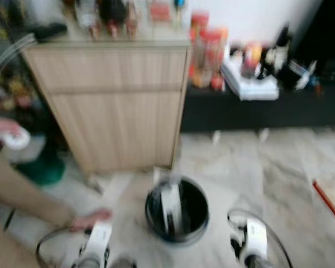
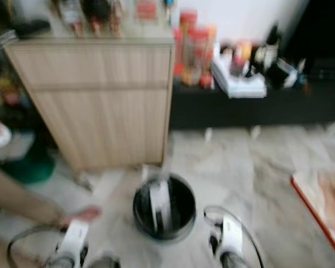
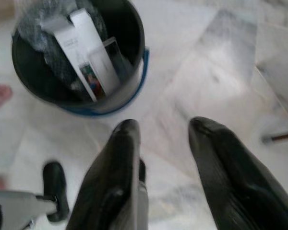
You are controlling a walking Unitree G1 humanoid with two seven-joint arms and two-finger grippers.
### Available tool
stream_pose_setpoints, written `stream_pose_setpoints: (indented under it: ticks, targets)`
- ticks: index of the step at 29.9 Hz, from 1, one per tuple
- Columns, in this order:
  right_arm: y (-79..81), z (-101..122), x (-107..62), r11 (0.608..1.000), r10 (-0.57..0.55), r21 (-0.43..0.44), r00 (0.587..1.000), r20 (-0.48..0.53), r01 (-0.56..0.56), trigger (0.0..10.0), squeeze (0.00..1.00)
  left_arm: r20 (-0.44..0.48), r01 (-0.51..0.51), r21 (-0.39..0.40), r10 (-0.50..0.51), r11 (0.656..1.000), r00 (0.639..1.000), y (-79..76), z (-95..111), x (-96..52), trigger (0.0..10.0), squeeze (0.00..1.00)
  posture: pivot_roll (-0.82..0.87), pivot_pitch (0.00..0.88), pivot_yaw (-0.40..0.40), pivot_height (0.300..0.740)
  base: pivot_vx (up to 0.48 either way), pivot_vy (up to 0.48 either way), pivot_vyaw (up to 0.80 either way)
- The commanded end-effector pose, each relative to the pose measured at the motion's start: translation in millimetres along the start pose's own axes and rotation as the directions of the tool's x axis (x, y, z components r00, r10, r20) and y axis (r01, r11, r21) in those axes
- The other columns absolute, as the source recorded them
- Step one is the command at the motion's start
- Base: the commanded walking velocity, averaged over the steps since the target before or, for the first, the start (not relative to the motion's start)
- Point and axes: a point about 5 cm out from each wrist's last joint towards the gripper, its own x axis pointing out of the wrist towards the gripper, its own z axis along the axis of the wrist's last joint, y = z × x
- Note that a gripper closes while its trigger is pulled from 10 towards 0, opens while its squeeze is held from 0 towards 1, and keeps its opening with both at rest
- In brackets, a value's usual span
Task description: Picking trash to rubbish bin
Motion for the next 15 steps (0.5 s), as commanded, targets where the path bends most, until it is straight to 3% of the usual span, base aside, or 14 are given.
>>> stream_pose_setpoints:
  ticks: [1,6,15]
  targets:
    - [-3.5,-5.2,-1.5,1.000,-0.014,0.004,1.000,-0.013,0.014,10.0,0.00,0.013,-0.005,-0.012,0.005,1.000,1.000,1.6,4.9,1.3,10.0,0.00,0.10,0.124,-0.111,0.740,-0.240,0.000,0.00]
    - [-3.8,-5.8,-1.7,1.000,-0.015,0.005,1.000,-0.013,0.015,10.0,0.00,0.013,-0.003,-0.011,0.004,1.000,1.000,1.6,4.9,1.3,10.0,0.00,0.10,0.124,-0.111,0.740,-0.144,0.000,0.00]
    - [-3.6,-5.4,-1.7,1.000,-0.013,0.000,1.000,-0.011,0.013,10.0,0.00,0.014,0.000,-0.014,0.001,1.000,1.000,0.8,5.2,1.3,10.0,0.00,0.09,0.130,-0.113,0.740,0.000,0.000,0.00]
